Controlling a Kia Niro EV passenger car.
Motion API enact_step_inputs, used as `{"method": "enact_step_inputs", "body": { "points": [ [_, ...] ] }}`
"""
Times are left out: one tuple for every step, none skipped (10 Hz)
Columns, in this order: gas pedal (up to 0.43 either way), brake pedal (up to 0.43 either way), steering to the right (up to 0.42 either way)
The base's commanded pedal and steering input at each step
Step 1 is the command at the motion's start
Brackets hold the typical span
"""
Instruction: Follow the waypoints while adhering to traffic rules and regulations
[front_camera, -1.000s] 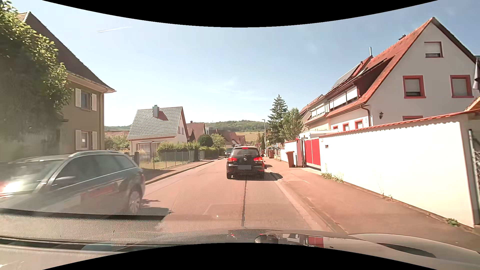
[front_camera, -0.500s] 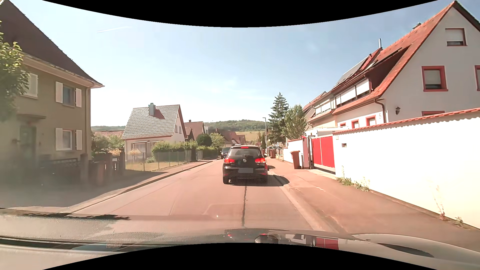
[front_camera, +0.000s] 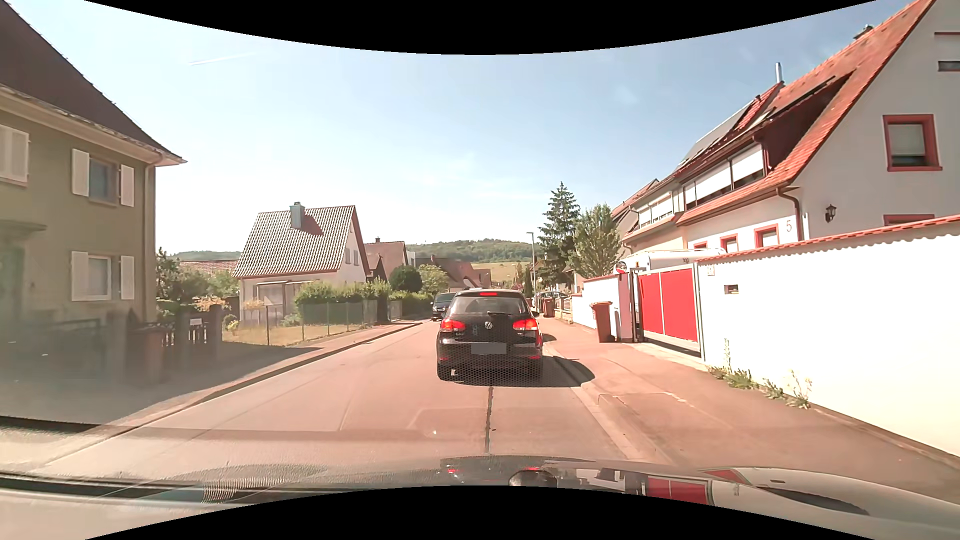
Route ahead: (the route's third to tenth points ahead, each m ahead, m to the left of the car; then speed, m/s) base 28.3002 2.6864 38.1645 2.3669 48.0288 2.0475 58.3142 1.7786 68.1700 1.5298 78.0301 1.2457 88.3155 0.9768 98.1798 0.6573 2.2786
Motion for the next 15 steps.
{"method": "enact_step_inputs", "body": {
  "points": [
    [0.0,0.207,-0.004],
    [0.0,0.201,-0.004],
    [0.0,0.195,-0.004],
    [0.0,0.189,-0.004],
    [0.0,0.189,-0.004],
    [0.0,0.183,-0.004],
    [0.0,0.183,-0.004],
    [0.0,0.183,-0.004],
    [0.0,0.183,-0.003],
    [0.0,0.183,0.0],
    [0.0,0.177,0.001],
    [0.0,0.177,0.001],
    [0.0,0.171,0.001],
    [0.0,0.165,0.001],
    [0.0,0.159,0.001]
  ]
}}
